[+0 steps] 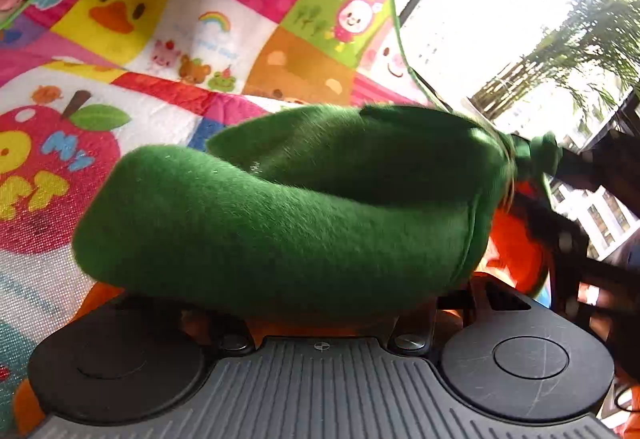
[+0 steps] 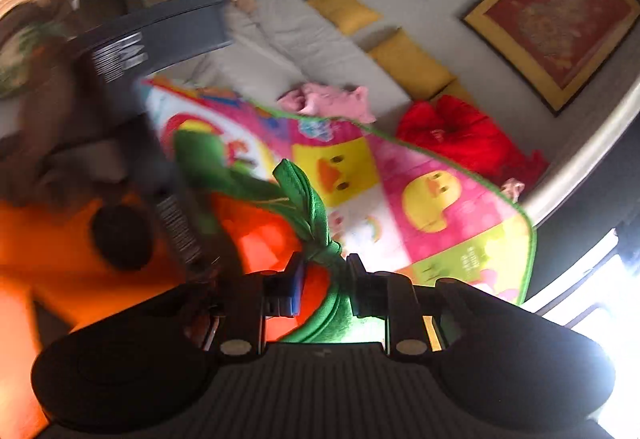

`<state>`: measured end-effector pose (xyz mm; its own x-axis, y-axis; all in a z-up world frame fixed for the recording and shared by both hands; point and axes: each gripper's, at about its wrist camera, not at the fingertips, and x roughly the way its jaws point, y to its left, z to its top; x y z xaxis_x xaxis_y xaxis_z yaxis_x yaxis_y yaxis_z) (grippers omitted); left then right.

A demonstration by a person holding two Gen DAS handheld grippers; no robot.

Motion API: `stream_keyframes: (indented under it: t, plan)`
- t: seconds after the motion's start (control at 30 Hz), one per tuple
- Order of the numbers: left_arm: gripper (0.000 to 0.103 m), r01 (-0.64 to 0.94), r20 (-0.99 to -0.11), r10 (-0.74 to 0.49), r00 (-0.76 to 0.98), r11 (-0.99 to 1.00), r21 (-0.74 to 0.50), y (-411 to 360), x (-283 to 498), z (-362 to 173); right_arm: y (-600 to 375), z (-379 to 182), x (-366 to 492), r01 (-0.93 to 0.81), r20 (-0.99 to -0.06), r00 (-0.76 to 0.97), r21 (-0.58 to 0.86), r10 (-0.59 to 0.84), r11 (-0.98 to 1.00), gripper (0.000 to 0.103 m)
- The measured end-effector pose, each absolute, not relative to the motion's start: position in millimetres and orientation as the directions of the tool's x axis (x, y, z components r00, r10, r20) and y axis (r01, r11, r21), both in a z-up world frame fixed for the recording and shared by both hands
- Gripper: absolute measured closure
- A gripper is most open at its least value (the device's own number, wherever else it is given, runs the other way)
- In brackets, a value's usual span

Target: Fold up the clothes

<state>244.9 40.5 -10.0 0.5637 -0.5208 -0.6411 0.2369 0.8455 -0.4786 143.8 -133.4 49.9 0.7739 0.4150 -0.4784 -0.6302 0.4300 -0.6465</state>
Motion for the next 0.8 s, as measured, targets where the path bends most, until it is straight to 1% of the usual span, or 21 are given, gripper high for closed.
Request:
stream_keyframes:
  t: [0.03, 0.07, 0.1, 0.17, 0.2, 0.3, 0.37, 0.43, 0.47, 0.5, 0.63, 0.67, 0.7, 0.77, 0.8]
  plan:
    - [0.049, 0.231, -0.641, -0.53, 0.556, 0.839, -0.493, 45.7, 243.6, -10.9, -133.2, 41.3, 139.6, -0.65, -0.506, 0.759, -0.636, 0.41, 0.416, 0.086]
    - [0.046, 0.235, -0.644, -0.534, 0.548, 0.837, -0.494, 49.8, 238.7, -9.1, -133.2, 32.5, 136.0, -0.669, -0.533, 0.743, -0.624, 0.406, 0.404, 0.086]
    - [0.038, 0.248, -0.65, -0.535, 0.539, 0.839, -0.485, 52.9, 230.9, -5.3, -132.4, 22.5, 131.1, -0.687, -0.56, 0.726, -0.615, 0.399, 0.387, 0.086]
    - [0.029, 0.279, -0.663, -0.533, 0.526, 0.844, -0.458, 60.3, 214.3, 2.9, -131.9, 5.1, 122.4, -0.713, -0.595, 0.701, -0.601, 0.394, 0.36, 0.087]
    - [0.027, 0.299, -0.671, -0.526, 0.523, 0.85, -0.434, 65.4, 204.7, 7.5, -131.1, -0.9, 119.5, -0.72, -0.602, 0.694, -0.595, 0.395, 0.357, 0.088]
    - [0.027, 0.343, -0.669, -0.524, 0.527, 0.851, -0.397, 83.4, 172.6, 26.3, -128.9, -9.2, 114.5, -0.725, -0.604, 0.688, -0.582, 0.402, 0.367, 0.089]
    - [0.029, 0.382, -0.636, -0.547, 0.544, 0.836, -0.393, 88.3, 151.1, 46.3, -128.6, -10.3, 113.3, -0.725, -0.602, 0.688, -0.581, 0.404, 0.369, 0.089]
    - [0.029, 0.429, -0.579, -0.576, 0.577, 0.817, -0.385, 84.7, 137.7, 68.7, -128.4, -11.3, 112.5, -0.724, -0.6, 0.69, -0.583, 0.404, 0.369, 0.089]
    - [0.029, 0.452, -0.545, -0.592, 0.594, 0.806, -0.383, 79.2, 136.1, 79.1, -128.6, -11.9, 112.9, -0.723, -0.6, 0.691, -0.583, 0.404, 0.371, 0.089]
    - [0.029, 0.466, -0.529, -0.602, 0.599, 0.799, -0.381, 72.1, 139.3, 82.3, -129.0, -12.5, 113.9, -0.723, -0.6, 0.691, -0.581, 0.404, 0.374, 0.089]
    - [0.033, 0.496, -0.523, -0.621, 0.584, 0.783, -0.376, 39.1, 166.4, 73.0, -135.5, -6.2, 110.3, -0.725, -0.605, 0.688, -0.569, 0.4, 0.388, 0.088]
    - [0.036, 0.483, -0.546, -0.614, 0.571, 0.788, -0.381, 33.3, 175.0, 62.9, -138.9, -1.1, 110.8, -0.73, -0.609, 0.683, -0.559, 0.404, 0.392, 0.088]
    - [0.037, 0.454, -0.585, -0.596, 0.55, 0.801, -0.39, 29.5, 184.9, 46.8, -145.4, 7.2, 111.8, -0.741, -0.615, 0.671, -0.533, 0.414, 0.409, 0.086]
    - [0.039, 0.389, -0.655, -0.566, 0.501, 0.823, -0.414, 29.2, 197.9, 12.8, -162.8, 27.9, 115.0, -0.763, -0.626, 0.641, -0.455, 0.445, 0.459, 0.076]
    - [0.041, 0.36, -0.679, -0.556, 0.479, 0.83, -0.425, 30.7, 200.3, -1.4, -172.8, 40.1, 119.0, -0.769, -0.624, 0.628, -0.404, 0.466, 0.496, 0.067]
